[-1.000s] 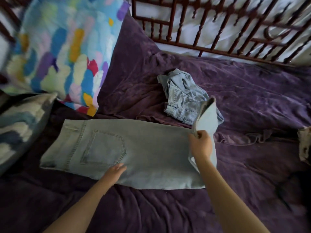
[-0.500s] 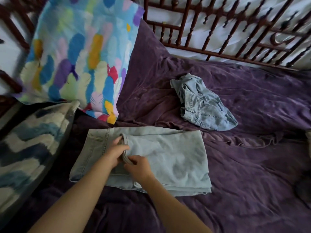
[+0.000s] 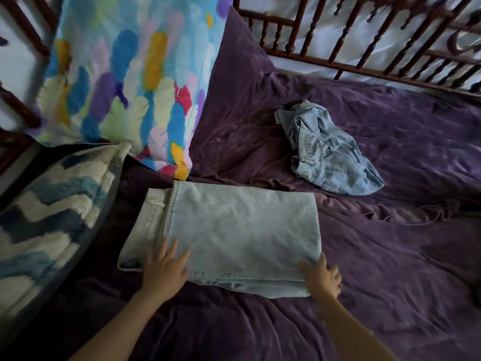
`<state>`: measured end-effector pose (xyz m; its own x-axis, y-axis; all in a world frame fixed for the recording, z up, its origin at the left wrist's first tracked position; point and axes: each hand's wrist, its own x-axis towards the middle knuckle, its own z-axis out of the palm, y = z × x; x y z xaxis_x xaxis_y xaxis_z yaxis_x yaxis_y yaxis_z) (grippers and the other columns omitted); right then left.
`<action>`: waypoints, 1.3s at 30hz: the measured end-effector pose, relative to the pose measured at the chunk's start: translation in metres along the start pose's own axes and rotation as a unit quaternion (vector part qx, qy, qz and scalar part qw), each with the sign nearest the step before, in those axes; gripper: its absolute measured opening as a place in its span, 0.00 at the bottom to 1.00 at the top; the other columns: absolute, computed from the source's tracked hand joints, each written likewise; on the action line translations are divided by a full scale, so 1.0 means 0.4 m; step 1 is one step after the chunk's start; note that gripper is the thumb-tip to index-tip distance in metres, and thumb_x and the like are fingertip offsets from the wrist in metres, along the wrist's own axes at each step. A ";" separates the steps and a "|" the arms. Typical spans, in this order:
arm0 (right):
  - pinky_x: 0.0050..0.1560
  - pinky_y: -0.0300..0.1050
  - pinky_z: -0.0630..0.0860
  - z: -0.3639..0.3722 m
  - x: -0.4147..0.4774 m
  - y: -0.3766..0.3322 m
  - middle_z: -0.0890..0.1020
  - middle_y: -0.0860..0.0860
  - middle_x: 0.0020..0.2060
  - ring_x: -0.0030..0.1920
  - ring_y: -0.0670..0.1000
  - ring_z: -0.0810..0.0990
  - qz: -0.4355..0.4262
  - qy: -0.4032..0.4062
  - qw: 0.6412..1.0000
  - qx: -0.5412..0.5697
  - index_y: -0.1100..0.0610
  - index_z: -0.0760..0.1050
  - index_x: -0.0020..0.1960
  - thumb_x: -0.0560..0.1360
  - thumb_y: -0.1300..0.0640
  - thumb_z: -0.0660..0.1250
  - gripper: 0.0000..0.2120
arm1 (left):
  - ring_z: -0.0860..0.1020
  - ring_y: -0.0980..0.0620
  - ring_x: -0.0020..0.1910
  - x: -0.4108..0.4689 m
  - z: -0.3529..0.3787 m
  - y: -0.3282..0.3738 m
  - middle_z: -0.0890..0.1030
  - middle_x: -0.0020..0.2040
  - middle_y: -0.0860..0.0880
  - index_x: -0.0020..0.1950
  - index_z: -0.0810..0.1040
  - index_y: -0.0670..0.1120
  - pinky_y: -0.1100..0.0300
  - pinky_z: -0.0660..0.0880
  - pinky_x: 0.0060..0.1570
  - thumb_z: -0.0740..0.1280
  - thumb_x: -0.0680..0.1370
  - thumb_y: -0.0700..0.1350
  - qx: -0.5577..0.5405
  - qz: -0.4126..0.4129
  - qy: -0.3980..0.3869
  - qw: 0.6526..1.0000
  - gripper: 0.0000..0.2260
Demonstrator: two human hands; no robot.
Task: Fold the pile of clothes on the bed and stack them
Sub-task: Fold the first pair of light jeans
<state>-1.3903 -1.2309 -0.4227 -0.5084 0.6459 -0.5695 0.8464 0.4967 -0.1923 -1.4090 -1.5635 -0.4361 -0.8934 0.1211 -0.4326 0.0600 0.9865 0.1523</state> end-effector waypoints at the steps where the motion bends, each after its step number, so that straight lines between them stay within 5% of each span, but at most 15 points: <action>1: 0.66 0.56 0.63 -0.002 0.031 0.023 0.62 0.61 0.71 0.69 0.61 0.63 0.021 -0.036 0.998 0.044 0.54 0.55 0.75 0.75 0.45 0.64 0.34 | 0.39 0.42 0.76 -0.010 0.022 0.000 0.48 0.78 0.44 0.76 0.58 0.54 0.40 0.48 0.71 0.52 0.80 0.55 0.027 -0.001 -0.041 0.999 0.23; 3: 0.49 0.52 0.77 -0.001 0.072 0.063 0.75 0.63 0.58 0.54 0.59 0.76 0.044 -0.095 0.981 0.163 0.66 0.66 0.69 0.73 0.53 0.70 0.29 | 0.35 0.46 0.73 -0.018 0.041 -0.006 0.50 0.78 0.44 0.75 0.60 0.54 0.40 0.48 0.71 0.56 0.80 0.53 0.031 0.003 -0.034 0.999 0.22; 6: 0.24 0.39 0.74 -0.026 0.070 0.093 0.80 0.61 0.43 0.34 0.54 0.79 0.072 -0.110 0.951 0.280 0.69 0.74 0.57 0.70 0.61 0.73 0.19 | 0.38 0.43 0.75 -0.017 0.034 -0.010 0.47 0.78 0.45 0.75 0.58 0.55 0.41 0.47 0.71 0.56 0.80 0.52 0.040 -0.001 -0.049 0.998 0.23; 8: 0.29 0.42 0.75 -0.055 0.045 0.074 0.79 0.59 0.37 0.32 0.54 0.77 0.076 -0.093 0.945 0.303 0.71 0.75 0.53 0.69 0.62 0.73 0.17 | 0.39 0.43 0.76 -0.020 0.025 -0.011 0.47 0.78 0.46 0.75 0.57 0.55 0.41 0.47 0.71 0.56 0.80 0.53 0.031 -0.003 -0.063 0.998 0.23; 11: 0.55 0.54 0.72 -0.085 -0.032 -0.014 0.80 0.60 0.46 0.47 0.61 0.78 0.059 0.039 0.983 0.169 0.65 0.75 0.53 0.71 0.59 0.67 0.13 | 0.42 0.47 0.76 -0.024 0.027 -0.033 0.52 0.77 0.48 0.75 0.60 0.52 0.43 0.50 0.71 0.61 0.79 0.53 -0.045 0.009 -0.027 0.999 0.25; 13: 0.57 0.52 0.66 -0.088 -0.118 -0.113 0.81 0.57 0.48 0.51 0.60 0.77 -0.034 0.136 0.988 0.059 0.59 0.75 0.51 0.72 0.58 0.62 0.10 | 0.53 0.47 0.76 -0.022 0.010 -0.046 0.59 0.76 0.47 0.74 0.62 0.48 0.50 0.56 0.70 0.65 0.75 0.52 -0.235 -0.022 0.003 0.972 0.29; 15: 0.49 0.50 0.67 -0.054 -0.221 -0.229 0.81 0.53 0.43 0.47 0.57 0.78 -0.172 0.182 0.968 -0.008 0.57 0.76 0.47 0.69 0.60 0.61 0.08 | 0.63 0.47 0.71 -0.016 -0.047 -0.040 0.66 0.72 0.47 0.73 0.64 0.44 0.55 0.62 0.65 0.66 0.74 0.51 -0.507 -0.116 0.023 0.853 0.29; 18: 0.33 0.41 0.67 0.034 -0.388 -0.383 0.78 0.48 0.28 0.30 0.52 0.78 -0.422 0.250 0.870 -0.042 0.54 0.77 0.35 0.57 0.57 0.63 0.08 | 0.66 0.45 0.69 -0.007 -0.114 -0.059 0.68 0.71 0.45 0.74 0.62 0.45 0.52 0.61 0.65 0.51 0.83 0.52 -0.740 -0.227 0.047 0.632 0.21; 21: 0.45 0.45 0.64 0.128 -0.483 -0.445 0.81 0.53 0.45 0.49 0.55 0.76 -0.565 0.012 0.818 -0.109 0.56 0.79 0.53 0.71 0.53 0.65 0.13 | 0.74 0.43 0.57 -0.004 -0.152 -0.109 0.78 0.60 0.42 0.63 0.76 0.44 0.47 0.65 0.61 0.45 0.78 0.66 -0.843 -0.225 0.012 0.488 0.32; 23: 0.60 0.48 0.61 0.165 -0.485 -0.425 0.74 0.51 0.63 0.64 0.54 0.66 -0.529 -0.203 0.814 -0.126 0.50 0.69 0.68 0.76 0.43 0.61 0.23 | 0.74 0.44 0.55 0.003 -0.155 -0.132 0.79 0.57 0.44 0.64 0.75 0.46 0.45 0.67 0.59 0.48 0.77 0.67 -0.832 -0.235 0.001 0.503 0.31; 24: 0.65 0.48 0.59 0.173 -0.468 -0.400 0.71 0.49 0.67 0.67 0.52 0.63 -0.512 -0.232 0.820 -0.112 0.49 0.67 0.70 0.76 0.41 0.57 0.25 | 0.73 0.45 0.57 0.002 -0.159 -0.133 0.76 0.59 0.47 0.68 0.70 0.49 0.45 0.67 0.60 0.54 0.77 0.65 -0.795 -0.242 -0.006 0.556 0.27; 27: 0.68 0.44 0.58 0.176 -0.402 -0.318 0.66 0.49 0.71 0.70 0.52 0.61 -0.463 -0.197 0.858 -0.106 0.49 0.63 0.73 0.79 0.46 0.56 0.22 | 0.74 0.44 0.61 0.004 -0.129 -0.126 0.74 0.65 0.43 0.71 0.66 0.44 0.50 0.71 0.60 0.76 0.66 0.54 -0.644 -0.228 -0.064 0.728 0.39; 30: 0.69 0.48 0.57 0.188 -0.368 -0.242 0.57 0.49 0.75 0.73 0.53 0.55 -0.442 -0.206 0.850 -0.198 0.45 0.57 0.75 0.79 0.47 0.57 0.25 | 0.75 0.42 0.58 0.017 -0.125 -0.081 0.75 0.63 0.40 0.73 0.64 0.43 0.55 0.71 0.51 0.69 0.74 0.35 -0.511 -0.229 -0.018 0.829 0.29; 34: 0.71 0.54 0.59 0.223 -0.371 -0.201 0.55 0.53 0.75 0.74 0.54 0.56 -0.508 -0.199 0.806 -0.229 0.42 0.55 0.74 0.67 0.34 0.49 0.35 | 0.77 0.45 0.48 0.037 -0.180 -0.065 0.79 0.53 0.40 0.71 0.68 0.45 0.51 0.74 0.52 0.62 0.74 0.30 -0.544 -0.192 0.111 0.810 0.26; 39: 0.48 0.50 0.79 0.309 -0.386 -0.207 0.71 0.52 0.63 0.58 0.55 0.78 -0.524 -0.062 0.809 -0.259 0.40 0.58 0.71 0.49 0.38 0.75 0.53 | 0.75 0.42 0.57 0.024 -0.189 -0.146 0.76 0.59 0.41 0.71 0.67 0.44 0.53 0.71 0.53 0.62 0.77 0.31 -0.642 -0.243 0.117 0.718 0.23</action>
<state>-1.3623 -1.4434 -0.4175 -0.8572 -0.3338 -0.3921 -0.2351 0.9312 -0.2787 -1.4546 -1.6283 -0.3820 -0.7292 -0.3731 -0.5736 -0.6098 -0.0261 0.7922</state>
